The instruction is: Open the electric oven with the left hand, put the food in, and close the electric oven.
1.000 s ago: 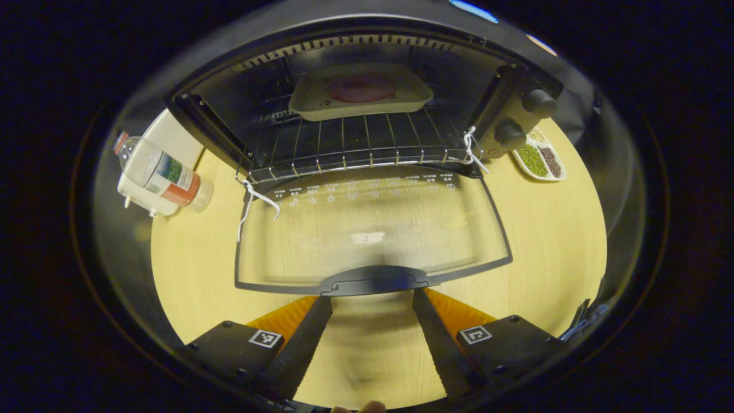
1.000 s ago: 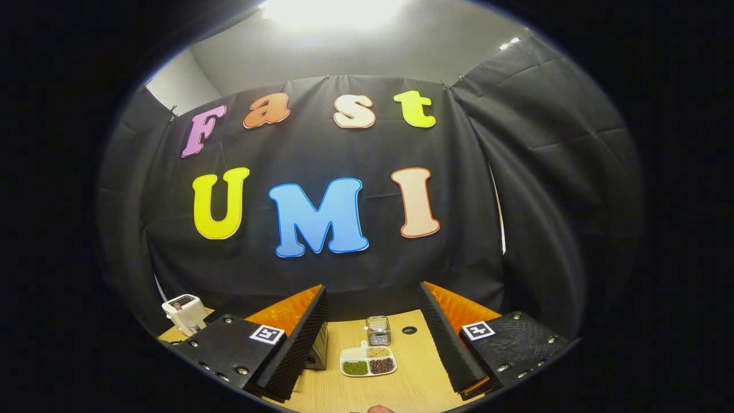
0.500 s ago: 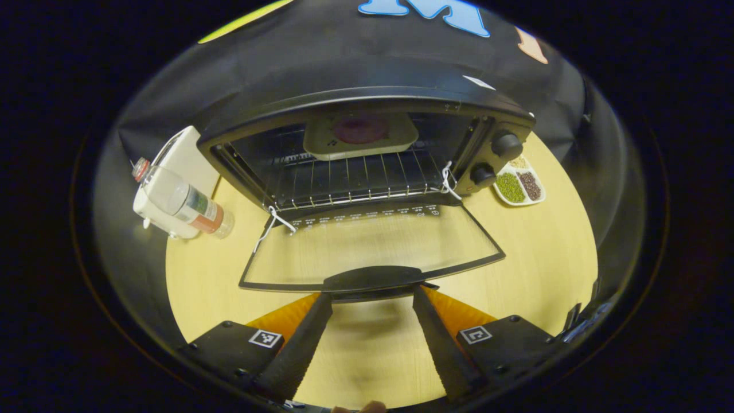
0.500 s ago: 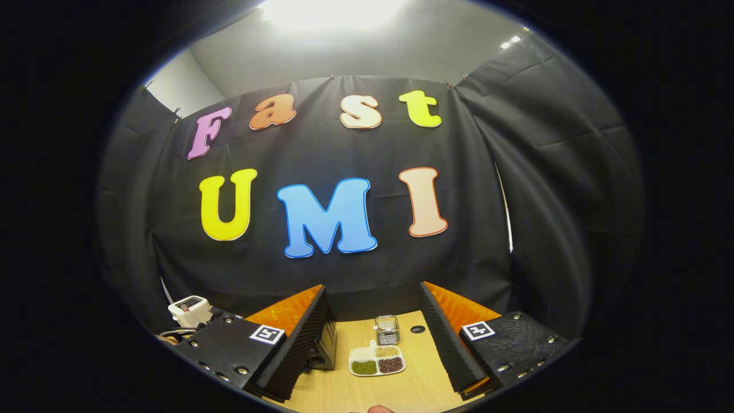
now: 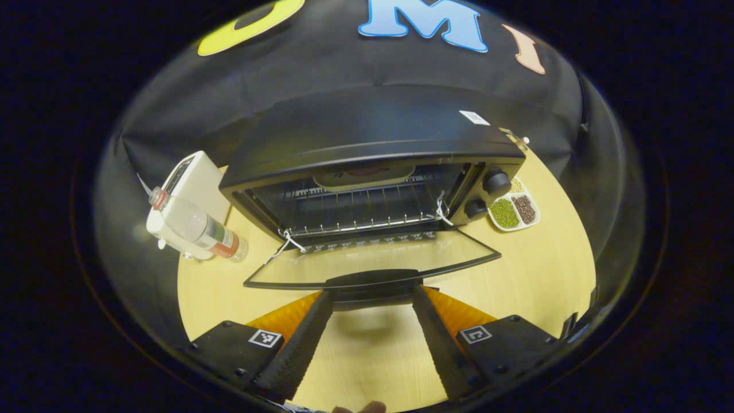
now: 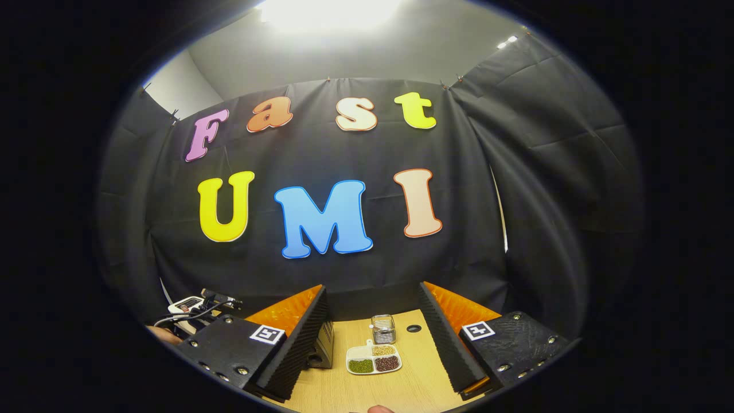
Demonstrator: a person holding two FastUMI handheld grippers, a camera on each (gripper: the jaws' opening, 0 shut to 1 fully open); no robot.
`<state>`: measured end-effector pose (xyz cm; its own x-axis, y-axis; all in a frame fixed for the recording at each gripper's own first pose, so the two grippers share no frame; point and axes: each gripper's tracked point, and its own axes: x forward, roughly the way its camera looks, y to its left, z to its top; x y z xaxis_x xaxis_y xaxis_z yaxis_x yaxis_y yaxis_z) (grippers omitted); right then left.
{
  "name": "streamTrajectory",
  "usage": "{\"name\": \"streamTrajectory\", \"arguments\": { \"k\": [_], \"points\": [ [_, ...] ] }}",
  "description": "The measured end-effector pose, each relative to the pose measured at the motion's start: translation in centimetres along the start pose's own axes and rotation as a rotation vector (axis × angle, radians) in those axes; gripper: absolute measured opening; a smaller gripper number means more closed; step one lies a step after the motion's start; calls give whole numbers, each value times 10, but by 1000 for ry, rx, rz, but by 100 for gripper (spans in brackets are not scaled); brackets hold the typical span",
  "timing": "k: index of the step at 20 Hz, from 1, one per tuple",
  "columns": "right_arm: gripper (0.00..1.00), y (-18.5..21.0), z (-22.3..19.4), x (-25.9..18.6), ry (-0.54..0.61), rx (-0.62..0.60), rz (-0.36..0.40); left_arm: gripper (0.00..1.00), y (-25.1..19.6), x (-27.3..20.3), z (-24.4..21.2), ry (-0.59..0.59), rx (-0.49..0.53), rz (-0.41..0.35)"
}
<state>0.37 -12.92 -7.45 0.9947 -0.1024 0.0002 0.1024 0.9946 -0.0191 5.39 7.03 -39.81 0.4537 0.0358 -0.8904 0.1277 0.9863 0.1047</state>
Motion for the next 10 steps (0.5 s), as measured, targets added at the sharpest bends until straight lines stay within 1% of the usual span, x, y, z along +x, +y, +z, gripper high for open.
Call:
{"name": "streamTrajectory", "arguments": {
  "k": [1, 2, 3, 4, 8, 9, 10],
  "points": [
    [97, -1, 1, -1, 1, 0, 0, 100, 1, 0, 3, -12, -1, 1],
    [97, -2, 1, -1, 0, 1, 1, 97, 1, 0, 8, -26, 0, 5],
    [97, -2, 1, -2, 0, 1, 3, 97, 1, 1, 15, -40, 2, 9],
    [97, -2, 2, -2, -1, -1, 5, 100, 3, 2, 19, -56, 1, 12],
    [97, -6, 1, -4, 0, -19, 11, 100, 8, -2, 32, -109, -5, 39],
    [97, -8, 1, -5, 1, -20, 10, 97, 8, -3, 38, -133, -7, 47],
    [97, -9, 1, -5, 3, -20, 9, 97, 8, -8, 44, -161, -7, 50]
  ]
}}
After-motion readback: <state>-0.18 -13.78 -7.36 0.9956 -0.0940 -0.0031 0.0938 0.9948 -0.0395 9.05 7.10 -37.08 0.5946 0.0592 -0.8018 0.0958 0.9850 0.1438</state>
